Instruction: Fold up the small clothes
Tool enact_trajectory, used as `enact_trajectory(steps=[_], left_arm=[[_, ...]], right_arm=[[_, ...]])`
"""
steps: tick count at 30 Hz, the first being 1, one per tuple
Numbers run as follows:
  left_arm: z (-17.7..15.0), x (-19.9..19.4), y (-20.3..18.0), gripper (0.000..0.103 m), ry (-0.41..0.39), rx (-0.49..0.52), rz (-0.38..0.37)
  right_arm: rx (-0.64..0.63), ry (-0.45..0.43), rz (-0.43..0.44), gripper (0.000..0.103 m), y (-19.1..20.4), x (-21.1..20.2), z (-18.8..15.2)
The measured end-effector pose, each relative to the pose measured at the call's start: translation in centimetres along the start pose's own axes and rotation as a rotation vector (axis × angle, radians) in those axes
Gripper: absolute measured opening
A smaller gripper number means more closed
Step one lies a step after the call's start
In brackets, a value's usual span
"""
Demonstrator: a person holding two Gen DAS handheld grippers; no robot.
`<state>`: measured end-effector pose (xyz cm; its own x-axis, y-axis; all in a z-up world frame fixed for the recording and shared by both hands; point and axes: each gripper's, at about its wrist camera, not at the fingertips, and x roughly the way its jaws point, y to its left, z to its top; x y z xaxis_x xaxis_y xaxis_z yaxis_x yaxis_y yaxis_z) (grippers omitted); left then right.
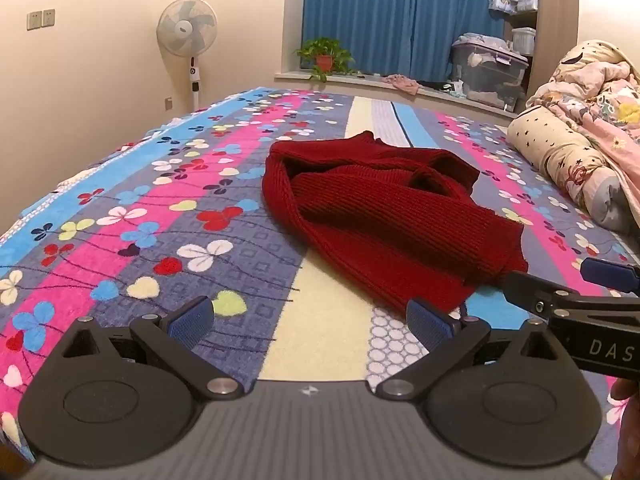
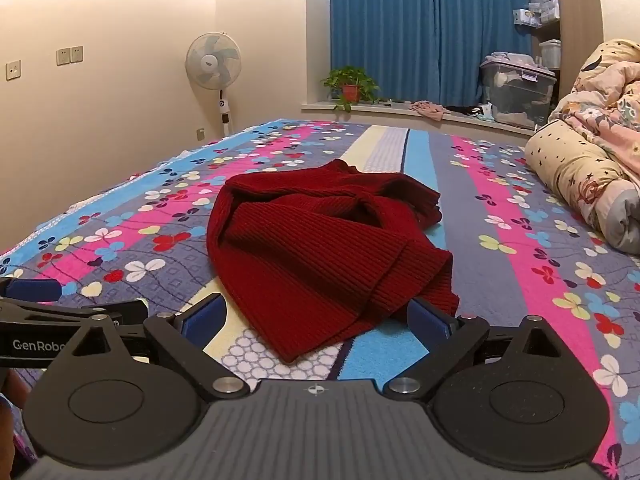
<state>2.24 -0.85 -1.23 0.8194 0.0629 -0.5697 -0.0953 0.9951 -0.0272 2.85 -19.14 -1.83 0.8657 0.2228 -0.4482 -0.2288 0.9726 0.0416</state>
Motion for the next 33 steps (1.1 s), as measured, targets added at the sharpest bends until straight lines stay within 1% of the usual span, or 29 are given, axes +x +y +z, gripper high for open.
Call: enact_trajectory(steps=[24, 27, 30, 31, 32, 33], left_arm=[[0.0, 0.0, 0.0, 0.103, 0.002, -0.001, 0.002], [-0.1, 0.0, 0.2, 0.102, -0.012, -0.002, -0.001], [-0.5, -0.4, 0.2, 0.102, -0.051, 0.021, -0.01], [-0.6, -0.5, 0.1, 0.102, -0.068, 0.036, -0.009], [-0.7, -0.5, 0.1, 0.102, -0.084, 0.05, -0.011], [-0.8, -0.5, 0.1, 0.102, -0.096, 0.062, -0.011]], right_arm=[[0.002, 0.0, 0.001, 0.097, 0.1, 0.1, 0.1], [0.008, 0.003, -0.001, 0.097, 0.1, 0.0, 0.1], [0.05, 0.0, -0.014, 0.096, -0.7, 0.0, 0.4], [0.08, -0.006, -0.029, 0.094, -1.6, -0.3, 1.2], [0.08, -0.011, -0.032, 0.091, -1.5, -0.2, 0.8], [0.111, -0.021, -0.05, 0.09, -2.1, -0.2, 1.0]])
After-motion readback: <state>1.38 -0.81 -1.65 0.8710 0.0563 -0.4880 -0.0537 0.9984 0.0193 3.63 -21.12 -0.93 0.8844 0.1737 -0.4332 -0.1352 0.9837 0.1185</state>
